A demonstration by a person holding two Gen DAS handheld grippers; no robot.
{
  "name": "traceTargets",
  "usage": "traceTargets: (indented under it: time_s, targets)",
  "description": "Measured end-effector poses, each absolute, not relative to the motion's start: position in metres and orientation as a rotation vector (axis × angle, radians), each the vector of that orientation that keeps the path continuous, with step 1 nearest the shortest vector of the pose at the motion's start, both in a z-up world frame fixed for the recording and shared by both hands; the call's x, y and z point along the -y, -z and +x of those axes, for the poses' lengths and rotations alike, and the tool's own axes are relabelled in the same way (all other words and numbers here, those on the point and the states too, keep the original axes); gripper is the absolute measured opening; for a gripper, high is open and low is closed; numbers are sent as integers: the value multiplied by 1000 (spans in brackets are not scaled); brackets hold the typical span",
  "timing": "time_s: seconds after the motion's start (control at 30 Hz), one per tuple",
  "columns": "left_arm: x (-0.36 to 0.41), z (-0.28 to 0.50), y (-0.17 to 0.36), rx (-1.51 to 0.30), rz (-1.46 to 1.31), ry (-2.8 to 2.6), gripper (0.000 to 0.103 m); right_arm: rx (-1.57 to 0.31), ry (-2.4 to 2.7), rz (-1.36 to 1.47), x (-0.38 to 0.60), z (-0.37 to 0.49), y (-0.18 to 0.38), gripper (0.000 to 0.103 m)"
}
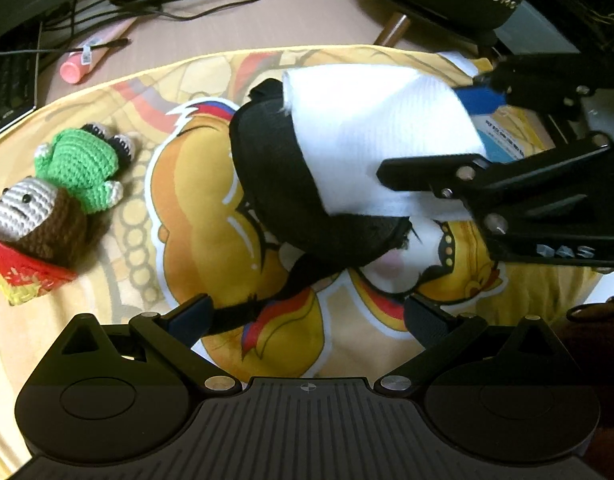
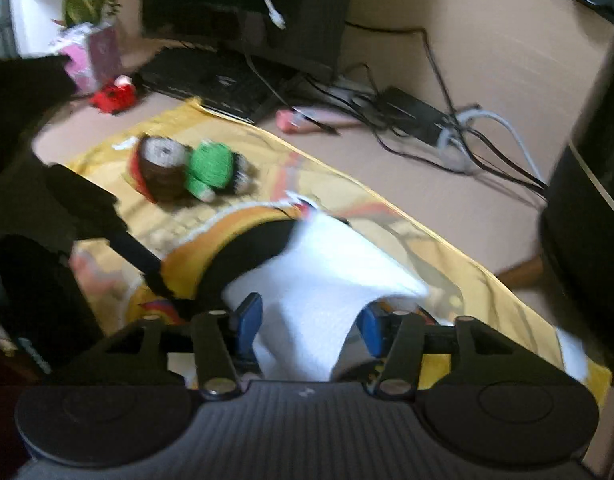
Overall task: Clean container
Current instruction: 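Hold the black case with the left gripper while the right rubs the paper towel across it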
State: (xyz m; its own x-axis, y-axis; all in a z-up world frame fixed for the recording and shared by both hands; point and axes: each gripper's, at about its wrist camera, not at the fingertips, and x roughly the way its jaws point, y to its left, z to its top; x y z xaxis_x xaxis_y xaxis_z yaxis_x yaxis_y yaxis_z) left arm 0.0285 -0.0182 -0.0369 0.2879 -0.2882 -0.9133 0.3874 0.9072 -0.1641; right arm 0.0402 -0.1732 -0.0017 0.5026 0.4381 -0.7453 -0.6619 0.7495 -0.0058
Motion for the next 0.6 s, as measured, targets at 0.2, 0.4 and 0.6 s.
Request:
traceTargets:
  time_s: [0.2,0.4,0.6]
  targets:
    - [12,27,37,-1203,85,445,103,-719,-666,-493,149,54,10,66]
    - [2,31,42,-1219,34,407,103,-808,-677,-477,159,99,27,75]
    - [1,37,43,-1227,27,407,103,-861,-650,-369,167,131,39,75]
